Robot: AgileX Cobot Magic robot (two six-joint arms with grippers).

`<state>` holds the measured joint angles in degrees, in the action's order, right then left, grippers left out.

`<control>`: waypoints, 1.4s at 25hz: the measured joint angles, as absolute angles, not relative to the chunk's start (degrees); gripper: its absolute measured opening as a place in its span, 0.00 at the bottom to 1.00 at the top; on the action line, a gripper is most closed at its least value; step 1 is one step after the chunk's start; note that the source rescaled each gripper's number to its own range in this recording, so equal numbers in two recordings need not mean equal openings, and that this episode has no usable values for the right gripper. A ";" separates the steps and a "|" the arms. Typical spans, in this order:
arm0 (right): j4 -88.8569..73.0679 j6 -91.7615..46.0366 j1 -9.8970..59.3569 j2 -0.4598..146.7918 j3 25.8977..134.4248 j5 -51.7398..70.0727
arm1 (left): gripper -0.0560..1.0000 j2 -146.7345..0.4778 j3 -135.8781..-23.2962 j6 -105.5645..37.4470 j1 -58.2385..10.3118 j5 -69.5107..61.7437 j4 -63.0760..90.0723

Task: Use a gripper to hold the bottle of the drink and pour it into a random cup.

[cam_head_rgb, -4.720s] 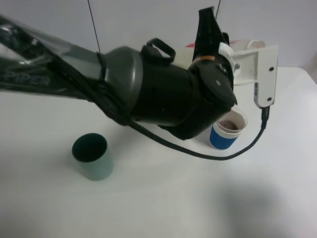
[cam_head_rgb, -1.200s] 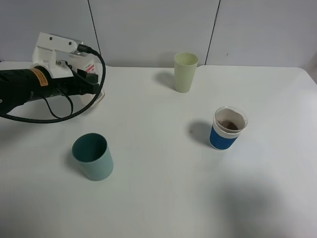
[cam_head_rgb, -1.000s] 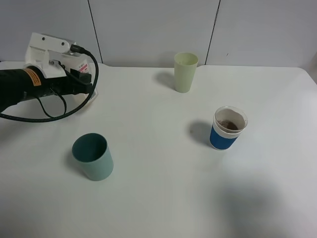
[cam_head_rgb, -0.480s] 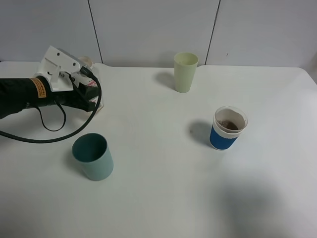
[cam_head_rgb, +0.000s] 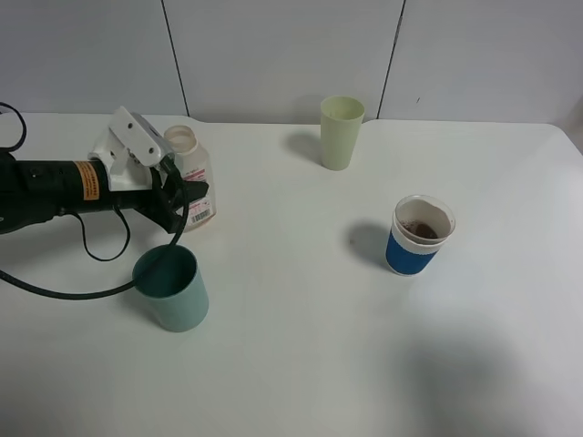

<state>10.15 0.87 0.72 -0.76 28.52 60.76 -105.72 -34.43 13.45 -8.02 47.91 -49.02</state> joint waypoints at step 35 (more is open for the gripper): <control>10.15 0.87 0.72 -0.76 28.52 60.76 | 0.60 -108.70 -34.48 13.87 -8.01 51.26 -53.03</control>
